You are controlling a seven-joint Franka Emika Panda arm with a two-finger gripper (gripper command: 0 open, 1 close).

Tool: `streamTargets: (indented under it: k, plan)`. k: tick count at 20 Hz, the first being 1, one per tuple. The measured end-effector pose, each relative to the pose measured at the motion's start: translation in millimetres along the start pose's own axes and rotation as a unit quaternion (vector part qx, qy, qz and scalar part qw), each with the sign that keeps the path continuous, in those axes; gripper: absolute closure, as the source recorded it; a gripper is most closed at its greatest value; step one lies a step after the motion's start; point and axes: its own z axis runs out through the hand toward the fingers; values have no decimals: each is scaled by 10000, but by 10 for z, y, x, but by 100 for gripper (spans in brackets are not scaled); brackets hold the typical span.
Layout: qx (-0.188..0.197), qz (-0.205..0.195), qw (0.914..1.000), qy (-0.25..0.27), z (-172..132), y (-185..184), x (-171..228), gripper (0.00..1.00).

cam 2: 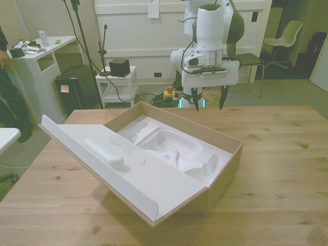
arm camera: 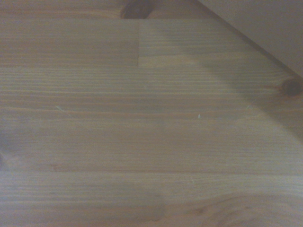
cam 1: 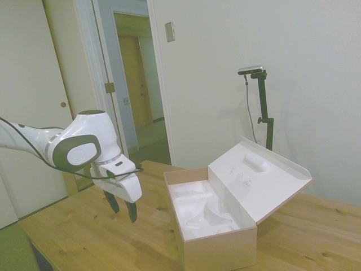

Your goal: Close the box

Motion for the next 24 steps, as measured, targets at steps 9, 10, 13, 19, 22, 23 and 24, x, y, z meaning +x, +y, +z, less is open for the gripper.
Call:
streamTargets:
  k: [9, 10, 13, 19, 22, 23, 24]
  plan:
    - [591, 670, 9948, 485, -383, 383, 384, 0]
    - [699, 773, 9928, 593, -487, 468, 457, 0]
    - [1033, 1036, 9845, 963, -922, 678, 708, 0]
    - [1578, 1420, 9627, 1675, -1862, 824, 1290, 0]
    - [1668, 1593, 9535, 1940, -2041, 776, 1668, 0]
    - [1682, 1669, 9505, 2009, -2059, 748, 1803, 0]
    - [1697, 1736, 9476, 2077, -2077, 718, 1939, 0]
